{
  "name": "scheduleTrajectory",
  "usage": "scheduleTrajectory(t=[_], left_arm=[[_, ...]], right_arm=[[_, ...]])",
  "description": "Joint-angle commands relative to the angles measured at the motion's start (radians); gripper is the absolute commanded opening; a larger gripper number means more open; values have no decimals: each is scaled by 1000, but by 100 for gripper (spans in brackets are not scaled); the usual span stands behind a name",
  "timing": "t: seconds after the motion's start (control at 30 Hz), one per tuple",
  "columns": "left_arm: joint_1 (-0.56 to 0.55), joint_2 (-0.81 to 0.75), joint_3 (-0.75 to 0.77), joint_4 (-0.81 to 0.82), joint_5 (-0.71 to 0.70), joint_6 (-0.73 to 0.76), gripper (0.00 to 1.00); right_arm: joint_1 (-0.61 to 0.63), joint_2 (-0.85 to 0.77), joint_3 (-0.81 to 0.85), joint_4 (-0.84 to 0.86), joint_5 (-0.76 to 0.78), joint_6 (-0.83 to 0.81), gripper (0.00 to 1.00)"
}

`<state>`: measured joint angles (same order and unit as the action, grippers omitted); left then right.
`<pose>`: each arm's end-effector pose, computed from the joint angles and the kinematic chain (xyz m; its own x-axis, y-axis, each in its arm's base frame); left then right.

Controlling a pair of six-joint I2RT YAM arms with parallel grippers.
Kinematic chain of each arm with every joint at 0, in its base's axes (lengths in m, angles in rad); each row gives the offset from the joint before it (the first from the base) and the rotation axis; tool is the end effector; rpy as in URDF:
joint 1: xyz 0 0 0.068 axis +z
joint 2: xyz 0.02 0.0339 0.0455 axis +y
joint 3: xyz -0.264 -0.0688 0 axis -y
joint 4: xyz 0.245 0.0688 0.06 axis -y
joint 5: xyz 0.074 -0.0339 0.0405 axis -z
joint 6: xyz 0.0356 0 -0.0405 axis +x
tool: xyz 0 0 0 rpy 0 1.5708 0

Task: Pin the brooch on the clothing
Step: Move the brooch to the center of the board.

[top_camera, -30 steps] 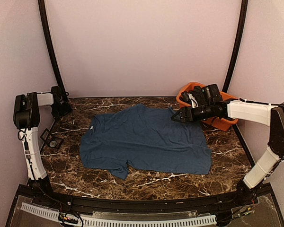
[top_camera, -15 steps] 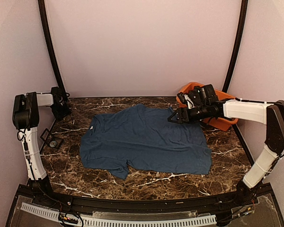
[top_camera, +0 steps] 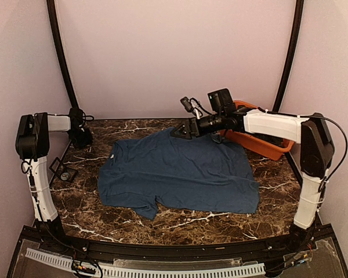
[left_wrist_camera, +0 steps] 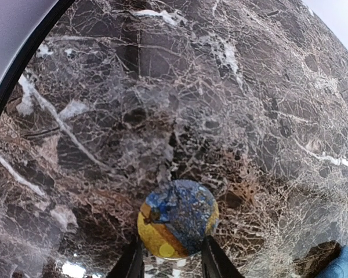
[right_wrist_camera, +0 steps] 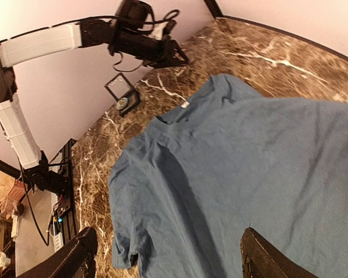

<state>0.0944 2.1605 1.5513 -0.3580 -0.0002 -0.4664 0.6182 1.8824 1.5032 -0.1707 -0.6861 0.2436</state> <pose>0.4622 0.0438 0.1517 -0.6897 -0.5170 -0.5071 -0.4529 0.8543 -0.2551 0.3433 0.2718 0.2768 -0.6276 -0.2174 -0.7475 -0.7596 0.3812 0.5269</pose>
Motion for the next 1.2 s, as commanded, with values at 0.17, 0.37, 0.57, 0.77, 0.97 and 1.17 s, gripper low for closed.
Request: scheduleTrajectory(t=[0.17, 0.37, 0.57, 0.77, 0.97, 1.17], left_arm=[[-26, -83, -83, -49, 100, -1, 42], [8, -119, -33, -50, 59, -13, 46], [37, -68, 39, -71, 12, -4, 45], [42, 2, 89, -54, 12, 3, 42], [39, 78, 162, -73, 33, 33, 33], [40, 108, 179, -101, 24, 57, 23]], right_arm=[[84, 172, 220, 54, -114, -3, 82], [87, 148, 175, 56, -94, -1, 82], [89, 105, 110, 60, -63, -5, 82], [95, 101, 83, 78, -54, -5, 82], [109, 140, 104, 152, -99, 26, 79], [131, 173, 164, 166, -117, 15, 78]])
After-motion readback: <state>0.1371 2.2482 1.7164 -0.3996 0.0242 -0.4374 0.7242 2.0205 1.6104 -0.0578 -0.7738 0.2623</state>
